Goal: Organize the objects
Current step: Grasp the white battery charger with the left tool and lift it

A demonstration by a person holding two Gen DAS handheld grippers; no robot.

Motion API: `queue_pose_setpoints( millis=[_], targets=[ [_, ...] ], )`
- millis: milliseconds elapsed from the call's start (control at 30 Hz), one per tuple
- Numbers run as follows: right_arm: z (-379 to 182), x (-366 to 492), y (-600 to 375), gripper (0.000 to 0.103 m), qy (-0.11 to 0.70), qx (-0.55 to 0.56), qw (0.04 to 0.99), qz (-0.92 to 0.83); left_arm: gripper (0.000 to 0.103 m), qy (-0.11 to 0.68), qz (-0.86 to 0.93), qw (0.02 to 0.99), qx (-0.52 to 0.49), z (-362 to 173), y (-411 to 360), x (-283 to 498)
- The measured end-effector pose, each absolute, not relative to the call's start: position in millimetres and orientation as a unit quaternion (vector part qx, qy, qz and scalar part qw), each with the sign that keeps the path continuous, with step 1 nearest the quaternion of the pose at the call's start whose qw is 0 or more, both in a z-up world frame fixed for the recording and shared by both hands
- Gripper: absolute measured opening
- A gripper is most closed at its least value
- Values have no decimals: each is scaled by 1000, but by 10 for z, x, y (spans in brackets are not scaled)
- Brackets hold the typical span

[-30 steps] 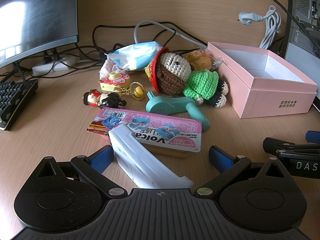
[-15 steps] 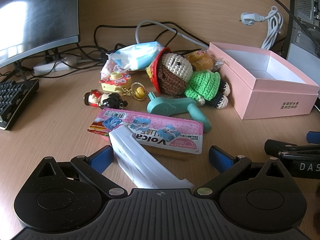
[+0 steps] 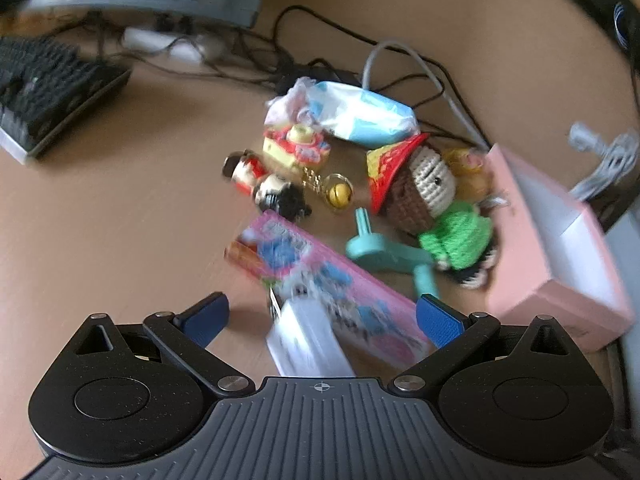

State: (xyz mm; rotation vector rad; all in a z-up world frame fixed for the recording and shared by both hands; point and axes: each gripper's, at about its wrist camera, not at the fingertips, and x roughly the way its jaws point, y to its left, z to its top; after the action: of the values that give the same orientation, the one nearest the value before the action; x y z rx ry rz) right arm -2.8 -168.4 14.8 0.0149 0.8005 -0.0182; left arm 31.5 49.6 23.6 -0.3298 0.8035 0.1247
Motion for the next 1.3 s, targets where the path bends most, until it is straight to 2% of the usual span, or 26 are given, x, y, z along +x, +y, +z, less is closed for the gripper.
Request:
queue_pose_setpoints(
  millis=[100, 267, 500, 633, 733, 900, 1100, 1300],
  targets=[
    [200, -74, -1572, 103, 410, 30, 911, -22, 103, 388, 46, 916, -91, 261, 531, 438],
    [327, -419, -1114, 103, 357, 78, 930, -37, 102, 359, 43, 932, -15, 364, 895, 540],
    [427, -823, -651, 103, 319, 62, 946, 7, 102, 359, -18, 932, -53, 496, 1356, 244],
    [524, -825, -755, 103, 328, 54, 943, -5, 102, 415, -44, 900, -125, 405, 1487, 37],
    [660, -870, -897, 103, 327, 9, 945, -9, 102, 415, -79, 892, -161, 509, 1348, -137],
    [851, -974, -1111, 103, 330, -24, 943, -28, 102, 406, -120, 894, -147, 529, 794, -90],
    [934, -953, -1215, 103, 323, -64, 944, 6, 102, 372, -75, 925, 11, 409, 563, -113],
    [915, -495, -1334, 97, 318, -42, 947, 22, 102, 371, 25, 927, 43, 487, 948, -47]
  ],
)
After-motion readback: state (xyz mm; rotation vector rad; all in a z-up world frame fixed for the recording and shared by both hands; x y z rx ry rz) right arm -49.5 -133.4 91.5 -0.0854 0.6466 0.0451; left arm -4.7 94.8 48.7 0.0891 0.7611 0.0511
